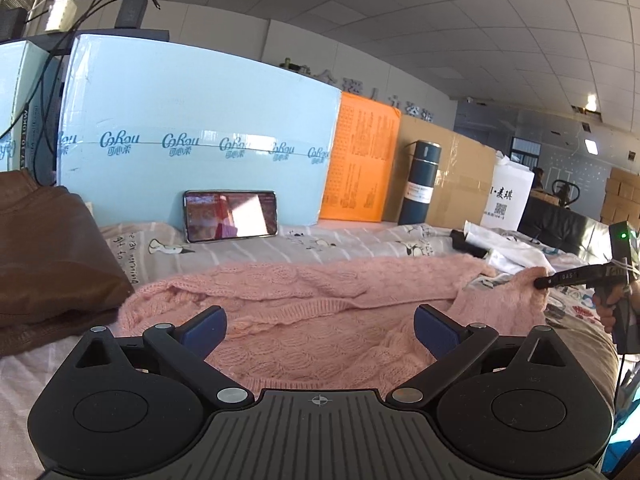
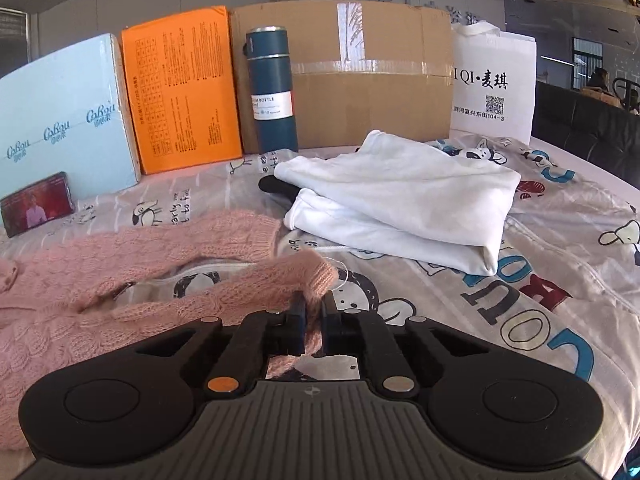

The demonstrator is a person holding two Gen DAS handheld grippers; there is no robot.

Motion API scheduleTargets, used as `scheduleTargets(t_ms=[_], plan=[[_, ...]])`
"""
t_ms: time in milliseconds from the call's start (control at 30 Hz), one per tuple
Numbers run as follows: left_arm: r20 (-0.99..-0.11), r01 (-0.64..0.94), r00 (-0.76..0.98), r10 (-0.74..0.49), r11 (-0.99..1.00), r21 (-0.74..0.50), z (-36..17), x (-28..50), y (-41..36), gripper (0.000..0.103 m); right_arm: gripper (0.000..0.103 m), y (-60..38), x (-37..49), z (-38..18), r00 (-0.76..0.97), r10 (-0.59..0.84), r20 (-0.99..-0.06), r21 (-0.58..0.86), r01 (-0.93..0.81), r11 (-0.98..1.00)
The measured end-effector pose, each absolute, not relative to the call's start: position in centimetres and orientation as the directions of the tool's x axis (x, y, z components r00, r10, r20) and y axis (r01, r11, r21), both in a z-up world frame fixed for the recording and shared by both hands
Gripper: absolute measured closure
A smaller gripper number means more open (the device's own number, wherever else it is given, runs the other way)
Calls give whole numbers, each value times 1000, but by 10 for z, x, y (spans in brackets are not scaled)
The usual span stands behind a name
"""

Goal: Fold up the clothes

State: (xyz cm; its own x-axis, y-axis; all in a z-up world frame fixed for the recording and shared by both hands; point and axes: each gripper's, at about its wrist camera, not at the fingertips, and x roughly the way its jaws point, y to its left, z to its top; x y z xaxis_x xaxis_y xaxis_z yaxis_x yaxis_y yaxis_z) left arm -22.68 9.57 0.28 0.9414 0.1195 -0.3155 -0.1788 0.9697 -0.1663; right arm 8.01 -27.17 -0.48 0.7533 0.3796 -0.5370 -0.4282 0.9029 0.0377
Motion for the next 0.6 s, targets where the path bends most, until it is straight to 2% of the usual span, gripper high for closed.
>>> scheduleTargets(t_ms=[133,200,233,267,300,400,467,600], plan=[[-319,-192,939,130,966,-173,2,-227,99,2,96,-265,88,-17,755,332,-566,-23,-417,908],[-321,-199,937,134,964,-177,1,-227,101,1,83,-266,88,-15,778,293,-555,-53,-385,921],[-320,-209,936,144,961,-179,1,-228,102,1,64,-266,87,-13,794,269,-545,-73,-365,928],[-318,-223,935,158,958,-180,1,-229,104,1,60,-267,84,-9,809,253,-531,-83,-346,934],[-316,-243,932,178,953,-182,2,-229,106,1,60,-268,81,-3,818,255,-515,-71,-337,939],[-313,-313,918,244,930,-194,2,-232,113,1,60,-263,60,19,820,348,-455,32,-375,926],[-310,-355,907,284,913,-202,3,-235,117,1,54,-250,40,34,794,449,-409,95,-453,887],[-286,-403,897,338,891,-210,5,-242,121,1,46,-209,9,42,539,753,-378,316,-690,652]])
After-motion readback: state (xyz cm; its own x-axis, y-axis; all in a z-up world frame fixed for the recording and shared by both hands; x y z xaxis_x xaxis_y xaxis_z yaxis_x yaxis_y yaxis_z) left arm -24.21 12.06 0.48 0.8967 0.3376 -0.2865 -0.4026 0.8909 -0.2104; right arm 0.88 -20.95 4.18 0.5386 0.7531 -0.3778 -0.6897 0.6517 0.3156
